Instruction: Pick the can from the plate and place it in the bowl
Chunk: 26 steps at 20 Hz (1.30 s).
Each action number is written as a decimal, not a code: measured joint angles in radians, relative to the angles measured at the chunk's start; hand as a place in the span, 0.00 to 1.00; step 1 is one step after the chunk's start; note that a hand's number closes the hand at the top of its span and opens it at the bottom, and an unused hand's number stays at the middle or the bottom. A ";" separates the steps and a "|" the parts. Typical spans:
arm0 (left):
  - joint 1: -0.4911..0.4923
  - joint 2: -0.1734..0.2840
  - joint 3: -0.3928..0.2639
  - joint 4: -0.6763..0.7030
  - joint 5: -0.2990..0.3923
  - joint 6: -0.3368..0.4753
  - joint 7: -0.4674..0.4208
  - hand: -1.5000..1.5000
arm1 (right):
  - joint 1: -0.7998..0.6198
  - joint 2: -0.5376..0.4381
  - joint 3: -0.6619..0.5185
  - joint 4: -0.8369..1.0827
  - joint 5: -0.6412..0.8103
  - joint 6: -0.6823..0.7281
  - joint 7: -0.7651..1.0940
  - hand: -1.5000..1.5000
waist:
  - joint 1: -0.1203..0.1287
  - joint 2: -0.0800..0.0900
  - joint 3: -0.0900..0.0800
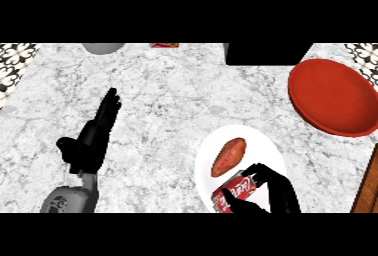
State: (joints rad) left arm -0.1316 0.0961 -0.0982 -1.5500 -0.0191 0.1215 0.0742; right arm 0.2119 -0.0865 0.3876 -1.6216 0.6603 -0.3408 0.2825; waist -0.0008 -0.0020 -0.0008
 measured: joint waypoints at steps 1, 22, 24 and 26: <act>-0.009 0.003 0.012 0.013 0.006 -0.010 -0.001 0.50 | -0.004 0.009 0.003 0.009 0.002 -0.007 -0.007 1.00 | 0.000 0.000 0.000; 0.001 -0.013 0.019 -0.005 -0.010 -0.019 0.017 0.50 | -0.281 -0.033 -0.110 -0.193 -0.158 0.163 -0.198 1.00 | -0.005 -0.001 0.000; 0.000 -0.007 0.029 0.005 -0.009 -0.024 0.005 0.50 | -0.297 -0.042 -0.106 -0.279 -0.106 0.166 -0.125 1.00 | -0.006 -0.002 0.000; 0.003 -0.003 0.034 -0.007 -0.003 -0.029 0.014 0.50 | -0.328 -0.063 -0.127 -0.361 -0.078 0.202 -0.031 1.00 | -0.006 -0.002 0.000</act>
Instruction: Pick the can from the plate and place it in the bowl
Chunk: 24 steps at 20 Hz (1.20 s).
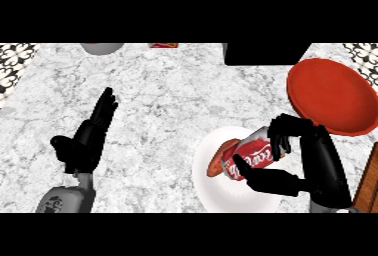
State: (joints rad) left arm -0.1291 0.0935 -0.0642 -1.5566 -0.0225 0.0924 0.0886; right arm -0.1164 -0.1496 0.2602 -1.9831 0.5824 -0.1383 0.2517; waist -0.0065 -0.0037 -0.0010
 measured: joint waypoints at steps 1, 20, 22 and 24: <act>-0.012 -0.002 0.005 0.024 -0.001 0.001 -0.009 0.50 | -0.024 -0.008 -0.010 -0.029 0.017 0.017 0.044 1.00 | -0.001 0.000 0.000; -0.021 -0.019 0.000 0.009 -0.014 -0.020 0.001 0.50 | -0.523 -0.117 -0.315 0.183 0.080 0.216 0.380 1.00 | 0.013 0.005 0.000; 0.001 -0.033 -0.014 0.007 -0.027 -0.010 -0.012 0.50 | -0.534 -0.152 -0.339 0.248 0.096 0.217 0.352 1.00 | 0.014 0.005 0.001; -0.008 -0.038 -0.015 0.014 -0.031 -0.005 -0.009 0.50 | -0.544 -0.195 -0.348 0.314 0.121 0.225 0.321 1.00 | 0.014 0.006 0.001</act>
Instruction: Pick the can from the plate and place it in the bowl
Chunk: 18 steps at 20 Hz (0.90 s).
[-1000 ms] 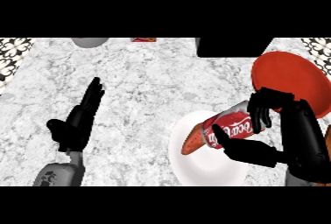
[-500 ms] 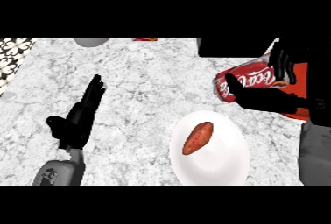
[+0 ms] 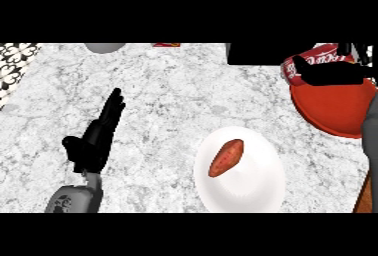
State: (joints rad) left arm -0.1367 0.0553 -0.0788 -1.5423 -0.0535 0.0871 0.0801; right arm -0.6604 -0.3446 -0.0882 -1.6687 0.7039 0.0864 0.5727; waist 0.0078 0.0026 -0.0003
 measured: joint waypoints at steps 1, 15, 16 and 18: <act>0.001 0.002 -0.002 -0.014 -0.002 0.001 0.011 0.50 | -0.008 -0.028 -0.008 0.037 0.012 0.007 -0.019 1.00 | 0.002 0.000 0.000; -0.027 0.002 0.018 -0.002 0.008 -0.018 0.023 0.50 | -0.029 -0.151 -0.133 0.647 0.098 -0.246 -0.421 1.00 | 0.008 0.003 0.001; -0.022 0.002 0.016 -0.007 0.006 -0.019 0.019 0.50 | -0.031 -0.161 -0.146 0.695 0.093 -0.261 -0.456 1.00 | 0.009 0.003 0.001; -0.033 -0.004 0.012 -0.004 -0.005 -0.008 0.028 0.50 | -0.056 -0.187 -0.167 0.797 0.092 -0.278 -0.509 1.00 | 0.010 0.004 0.001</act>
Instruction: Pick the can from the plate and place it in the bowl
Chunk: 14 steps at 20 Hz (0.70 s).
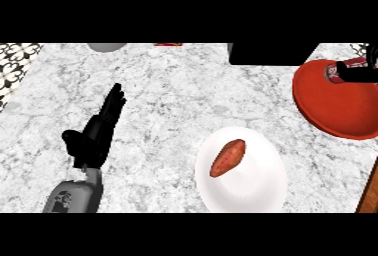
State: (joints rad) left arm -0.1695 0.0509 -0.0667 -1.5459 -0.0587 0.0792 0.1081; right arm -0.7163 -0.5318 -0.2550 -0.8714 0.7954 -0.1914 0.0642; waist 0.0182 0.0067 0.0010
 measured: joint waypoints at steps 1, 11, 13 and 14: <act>-0.003 0.000 -0.002 -0.001 -0.001 -0.002 0.000 0.50 | 0.000 -0.008 -0.009 0.045 -0.007 -0.001 -0.029 1.00 | 0.001 0.000 0.000; 0.011 0.008 0.006 0.006 0.010 -0.025 -0.019 0.50 | -0.039 -0.034 -0.124 0.378 -0.148 0.105 -0.287 0.00 | 0.010 0.005 0.002; 0.007 0.006 0.006 0.011 0.005 -0.021 -0.023 0.50 | -0.045 -0.035 -0.151 0.404 -0.182 0.117 -0.350 0.00 | 0.007 0.004 0.001; 0.007 0.001 0.003 0.007 0.003 -0.018 -0.016 0.50 | -0.055 -0.034 -0.165 0.415 -0.200 0.119 -0.373 0.00 | 0.008 0.004 0.002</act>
State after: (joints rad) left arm -0.1620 0.0521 -0.0639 -1.5390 -0.0555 0.0613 0.0917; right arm -0.7713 -0.5659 -0.4200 -0.4568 0.5958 -0.0726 -0.3093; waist 0.0261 0.0105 0.0025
